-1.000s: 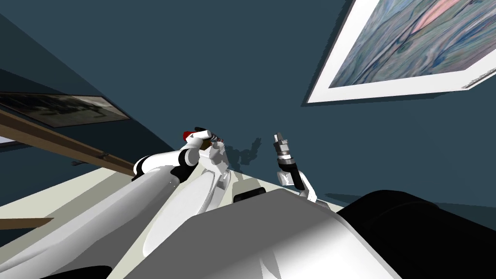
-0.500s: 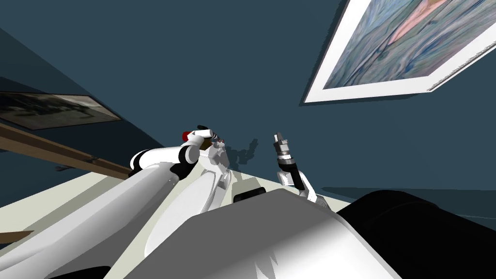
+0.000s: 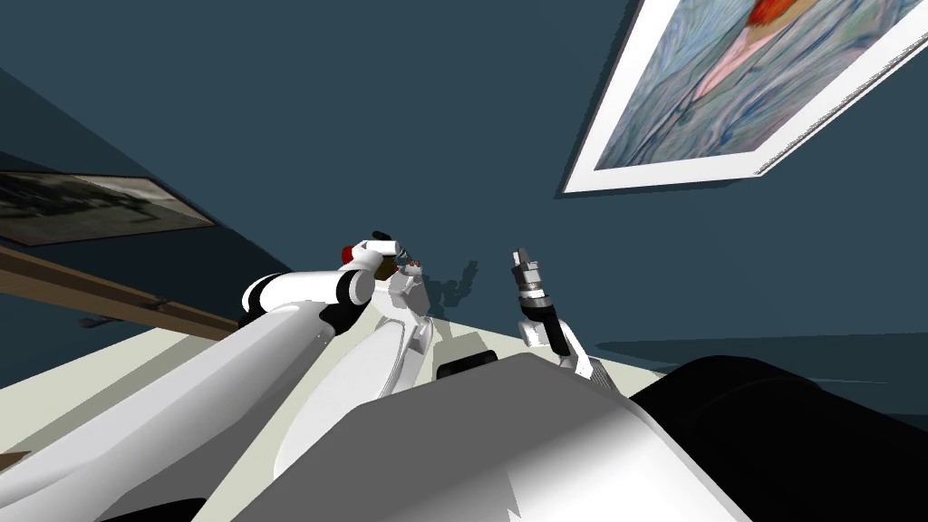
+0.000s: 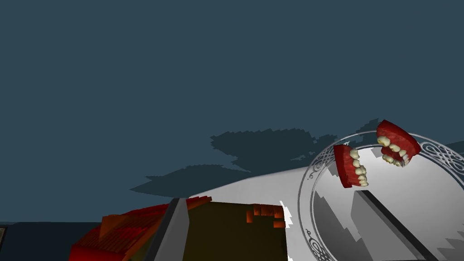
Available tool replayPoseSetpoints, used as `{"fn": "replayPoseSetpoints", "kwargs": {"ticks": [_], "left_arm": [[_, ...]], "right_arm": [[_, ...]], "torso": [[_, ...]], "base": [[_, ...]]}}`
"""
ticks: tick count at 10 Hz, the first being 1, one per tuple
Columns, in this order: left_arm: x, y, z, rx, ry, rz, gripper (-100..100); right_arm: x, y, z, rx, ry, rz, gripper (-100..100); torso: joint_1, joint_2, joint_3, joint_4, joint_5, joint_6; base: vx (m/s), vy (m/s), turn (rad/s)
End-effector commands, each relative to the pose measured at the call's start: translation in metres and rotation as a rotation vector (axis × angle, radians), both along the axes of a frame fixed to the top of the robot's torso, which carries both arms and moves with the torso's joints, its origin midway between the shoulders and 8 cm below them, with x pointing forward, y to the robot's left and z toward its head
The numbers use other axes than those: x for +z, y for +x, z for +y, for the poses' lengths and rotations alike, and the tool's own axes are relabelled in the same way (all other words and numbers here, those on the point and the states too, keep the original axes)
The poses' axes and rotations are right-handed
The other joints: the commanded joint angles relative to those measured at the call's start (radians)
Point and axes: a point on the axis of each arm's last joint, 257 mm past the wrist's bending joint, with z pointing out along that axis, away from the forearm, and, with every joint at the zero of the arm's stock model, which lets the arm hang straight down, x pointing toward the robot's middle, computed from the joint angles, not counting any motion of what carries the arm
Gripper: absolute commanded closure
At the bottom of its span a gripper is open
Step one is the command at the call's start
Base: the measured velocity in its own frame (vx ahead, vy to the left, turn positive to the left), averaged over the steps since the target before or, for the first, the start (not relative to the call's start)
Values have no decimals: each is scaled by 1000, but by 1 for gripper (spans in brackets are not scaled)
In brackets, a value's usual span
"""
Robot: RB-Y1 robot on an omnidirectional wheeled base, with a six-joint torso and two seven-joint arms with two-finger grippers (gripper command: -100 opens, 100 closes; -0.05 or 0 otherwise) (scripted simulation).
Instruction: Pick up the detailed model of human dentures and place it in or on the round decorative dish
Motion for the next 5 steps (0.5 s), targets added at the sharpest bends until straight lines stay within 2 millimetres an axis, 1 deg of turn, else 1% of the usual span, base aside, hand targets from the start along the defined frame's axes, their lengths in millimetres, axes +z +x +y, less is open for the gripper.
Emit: {"fn": "replayPoseSetpoints", "kwargs": {"ticks": [1, 3, 4, 5], "left_arm": [[3, 0, -1, 17, -11, -8, -100], [3, 0, -1, 17, -12, -7, -100], [3, 0, -1, 19, -15, -9, 0], [3, 0, 0, 19, -14, -9, 0]], "right_arm": [[0, 0, 0, 0, 0, 0, 0], [0, 0, 0, 0, 0, 0, 0], [0, 0, 0, 0, 0, 0, 0], [0, 0, 0, 0, 0, 0, 0]], "torso": [[0, 0, 0, 0, 0, 0], [-1, -1, -1, 0, 0, -1], [-3, -2, -1, 0, 0, -1], [-3, -3, -1, -1, -1, -1]], "base": [[-40, 75, -77], [-7, 23, 11], [0, 0, 0], [0, 0, 0]]}}
